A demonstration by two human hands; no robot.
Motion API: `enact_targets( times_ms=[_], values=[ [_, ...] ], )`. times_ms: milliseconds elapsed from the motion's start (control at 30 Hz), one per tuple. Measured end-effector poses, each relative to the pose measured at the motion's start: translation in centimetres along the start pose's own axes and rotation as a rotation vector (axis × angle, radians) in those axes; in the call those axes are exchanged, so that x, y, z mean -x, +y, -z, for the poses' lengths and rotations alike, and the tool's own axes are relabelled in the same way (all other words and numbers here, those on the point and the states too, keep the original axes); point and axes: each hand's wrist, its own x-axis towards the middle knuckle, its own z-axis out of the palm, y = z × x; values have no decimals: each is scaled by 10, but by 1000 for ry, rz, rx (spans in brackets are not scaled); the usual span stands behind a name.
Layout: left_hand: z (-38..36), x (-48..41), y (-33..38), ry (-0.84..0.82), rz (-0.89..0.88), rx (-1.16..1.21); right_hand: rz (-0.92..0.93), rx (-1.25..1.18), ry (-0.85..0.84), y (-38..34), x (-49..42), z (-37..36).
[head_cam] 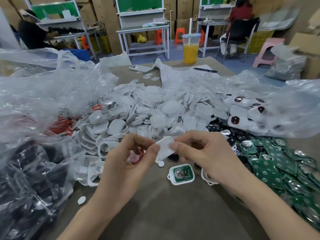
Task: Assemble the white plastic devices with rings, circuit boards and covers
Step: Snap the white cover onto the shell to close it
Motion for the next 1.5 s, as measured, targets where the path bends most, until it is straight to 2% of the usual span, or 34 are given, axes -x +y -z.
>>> enact_targets(
  times_ms=[267,600,767,900,1067,1167,1267,1333,1500],
  values=[
    [1,1,2,-86,56,70,104,88,140,2,1,-4],
    [1,2,0,-120,71,66,117,108,118,1,1,-1],
    [0,2,-5,-124,76,-2,155,129,114,2,3,-2],
    [0,1,-10,-123,48,-106,171,138,34,2,5,-6],
    [-1,-4,-4,-75,69,191,73,26,-103,3,4,-6],
    [-5,-2,-3,-110,104,259,143,38,-34,6,4,-11],
    [-5,3,-1,-183,98,175,206,111,66,6,4,-11],
    [-3,5,0,-212,72,99,306,271,143,4,4,-9],
    [-4,4,1,-158,5,-36,544,614,209,9,5,-14]
  ],
)
